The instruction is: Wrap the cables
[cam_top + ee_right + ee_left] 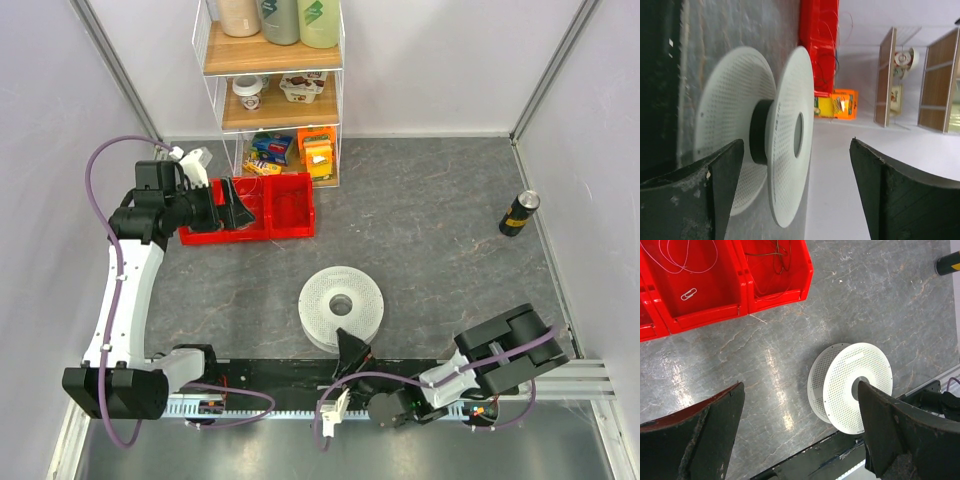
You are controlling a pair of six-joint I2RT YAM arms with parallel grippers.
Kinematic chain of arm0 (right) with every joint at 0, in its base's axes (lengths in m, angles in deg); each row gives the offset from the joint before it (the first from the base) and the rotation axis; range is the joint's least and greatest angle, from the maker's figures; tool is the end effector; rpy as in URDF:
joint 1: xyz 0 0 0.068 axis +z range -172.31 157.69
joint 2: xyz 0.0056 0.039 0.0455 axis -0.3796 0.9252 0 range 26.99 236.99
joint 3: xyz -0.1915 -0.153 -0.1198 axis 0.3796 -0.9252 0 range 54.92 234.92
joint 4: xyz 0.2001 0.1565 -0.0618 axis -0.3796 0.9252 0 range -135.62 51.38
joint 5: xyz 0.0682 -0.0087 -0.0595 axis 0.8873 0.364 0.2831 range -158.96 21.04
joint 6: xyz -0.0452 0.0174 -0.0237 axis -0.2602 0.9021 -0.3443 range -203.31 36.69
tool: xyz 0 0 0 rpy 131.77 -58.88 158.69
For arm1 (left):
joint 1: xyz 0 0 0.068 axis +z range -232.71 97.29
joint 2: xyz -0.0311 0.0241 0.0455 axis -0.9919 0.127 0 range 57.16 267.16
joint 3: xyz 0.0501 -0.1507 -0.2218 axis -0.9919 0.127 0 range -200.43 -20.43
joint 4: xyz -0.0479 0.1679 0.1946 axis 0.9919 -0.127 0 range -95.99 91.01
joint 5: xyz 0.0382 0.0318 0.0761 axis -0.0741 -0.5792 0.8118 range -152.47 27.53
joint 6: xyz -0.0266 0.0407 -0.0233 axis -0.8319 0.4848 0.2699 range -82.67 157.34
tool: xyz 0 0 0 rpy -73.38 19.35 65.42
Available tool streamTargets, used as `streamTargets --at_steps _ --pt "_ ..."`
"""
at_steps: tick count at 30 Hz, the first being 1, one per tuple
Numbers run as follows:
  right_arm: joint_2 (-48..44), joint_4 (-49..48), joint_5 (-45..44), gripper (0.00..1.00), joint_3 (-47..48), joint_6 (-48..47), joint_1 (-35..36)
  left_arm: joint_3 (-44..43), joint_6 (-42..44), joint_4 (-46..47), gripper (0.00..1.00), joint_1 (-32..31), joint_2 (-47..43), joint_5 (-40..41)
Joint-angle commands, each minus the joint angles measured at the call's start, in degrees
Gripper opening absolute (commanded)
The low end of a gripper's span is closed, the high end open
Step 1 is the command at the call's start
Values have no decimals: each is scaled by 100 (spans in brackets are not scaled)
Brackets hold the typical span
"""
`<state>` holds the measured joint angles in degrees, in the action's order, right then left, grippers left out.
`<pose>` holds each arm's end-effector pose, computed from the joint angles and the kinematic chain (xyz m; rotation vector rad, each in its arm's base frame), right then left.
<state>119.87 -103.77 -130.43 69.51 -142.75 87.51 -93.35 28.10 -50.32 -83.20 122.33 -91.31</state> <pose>-0.0476 0.2243 0.1181 -1.5480 0.8204 -0.3897 0.2198 -0.0190 0.3731 0.0774 2.3062 -0.6710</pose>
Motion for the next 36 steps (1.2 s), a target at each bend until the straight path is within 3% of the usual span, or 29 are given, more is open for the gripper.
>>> streamTargets --at_steps 1,4,7,10,20,23,27,36 --pt "-76 514 495 96 281 766 66 -345 325 -228 99 5 58 -78" --pt "-734 980 969 98 264 1170 75 -266 440 -211 99 5 -4 -156" --pt "-929 342 961 98 229 927 75 -213 475 -158 99 5 -13 -420" --pt "-982 41 1128 98 403 811 75 -275 501 -158 99 5 75 -596" --pt "-728 338 1550 98 1344 1232 75 -459 616 -62 99 5 224 -667" --pt "-579 1450 1804 98 2010 1688 -266 -416 651 -9 99 5 312 -754" --pt "-472 4192 2656 98 3522 2909 -1276 -310 844 53 99 5 391 -1026" --pt "-2045 6280 5196 98 4456 4764 -3965 -731 1424 738 99 5 637 -1071"
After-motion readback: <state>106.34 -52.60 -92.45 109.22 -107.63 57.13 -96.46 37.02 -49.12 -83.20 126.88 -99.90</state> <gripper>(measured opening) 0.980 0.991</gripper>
